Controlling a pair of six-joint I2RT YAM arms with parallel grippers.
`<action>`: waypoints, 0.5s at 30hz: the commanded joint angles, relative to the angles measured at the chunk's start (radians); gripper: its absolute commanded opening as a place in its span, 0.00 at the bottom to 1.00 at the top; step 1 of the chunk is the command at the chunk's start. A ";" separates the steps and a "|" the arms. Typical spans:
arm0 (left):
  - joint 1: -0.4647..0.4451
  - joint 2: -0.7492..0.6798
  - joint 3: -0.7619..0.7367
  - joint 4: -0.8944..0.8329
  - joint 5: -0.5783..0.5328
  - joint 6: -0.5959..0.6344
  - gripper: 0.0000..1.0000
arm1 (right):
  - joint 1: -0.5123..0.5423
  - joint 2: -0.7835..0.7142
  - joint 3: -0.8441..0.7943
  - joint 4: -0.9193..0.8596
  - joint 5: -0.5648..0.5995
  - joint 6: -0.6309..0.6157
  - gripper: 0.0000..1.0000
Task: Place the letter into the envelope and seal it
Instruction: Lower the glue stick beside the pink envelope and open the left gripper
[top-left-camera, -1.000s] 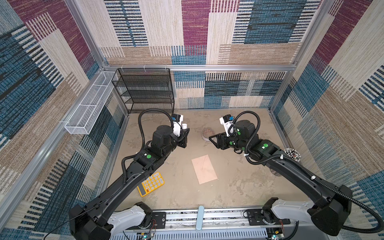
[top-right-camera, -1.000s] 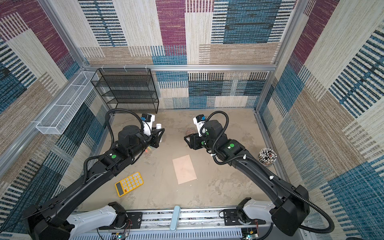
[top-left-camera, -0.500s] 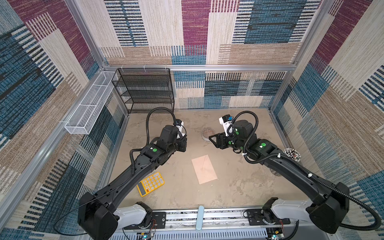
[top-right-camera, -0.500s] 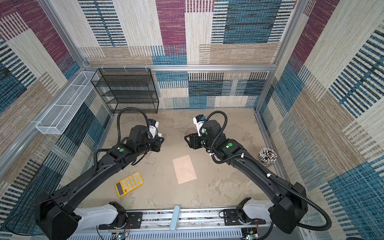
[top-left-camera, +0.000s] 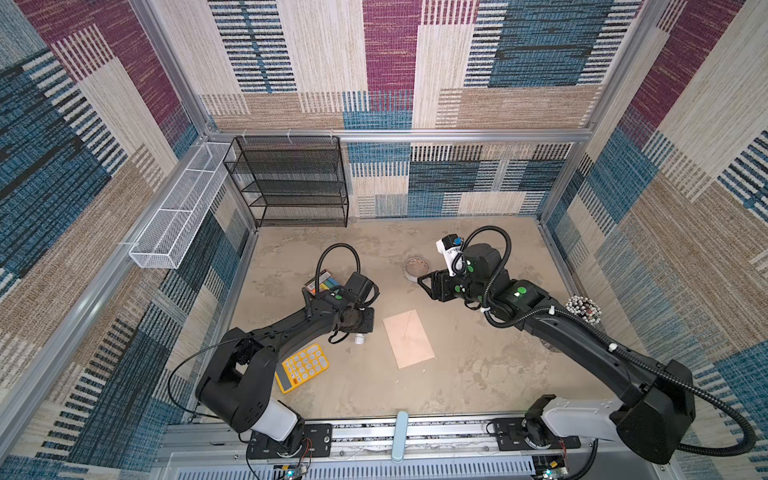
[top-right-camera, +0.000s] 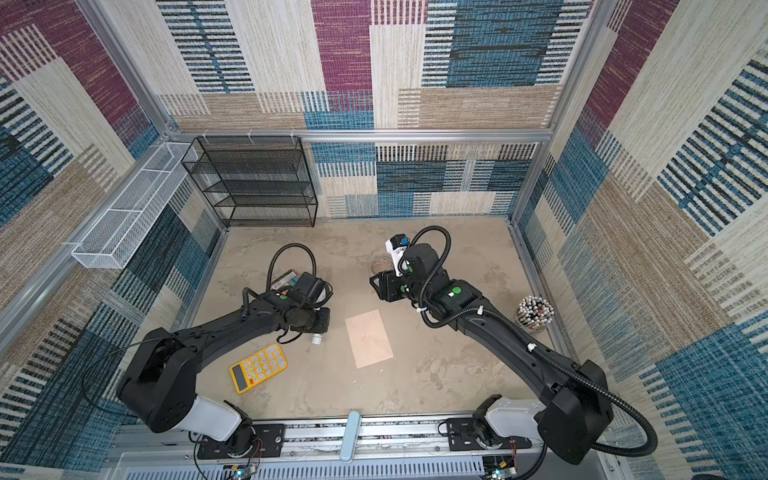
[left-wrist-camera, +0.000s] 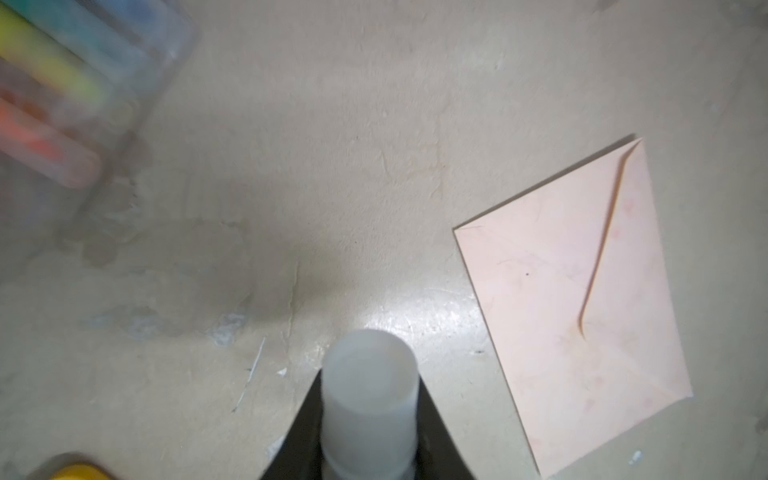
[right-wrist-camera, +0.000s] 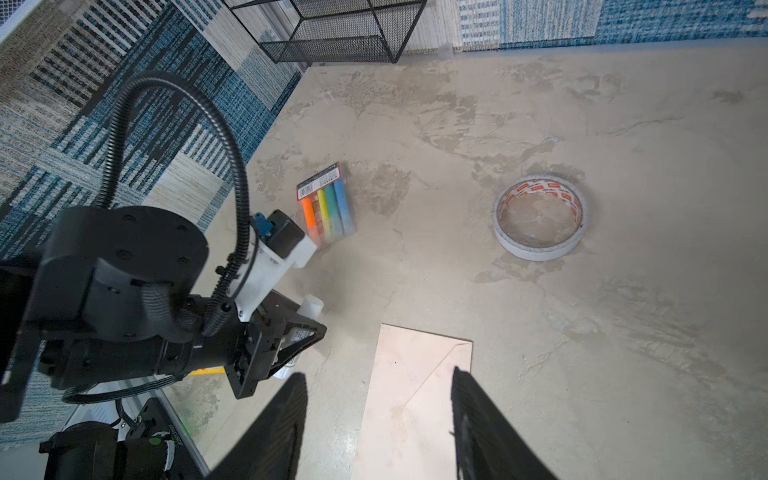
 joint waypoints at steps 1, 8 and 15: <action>0.000 0.025 -0.019 0.015 0.017 -0.057 0.08 | 0.000 -0.007 -0.004 0.023 0.024 -0.004 0.59; -0.004 0.054 -0.068 0.057 0.003 -0.089 0.24 | 0.000 -0.010 -0.011 0.026 0.025 -0.001 0.59; -0.008 0.086 -0.074 0.065 0.005 -0.101 0.37 | -0.001 -0.005 -0.011 0.028 0.026 -0.001 0.59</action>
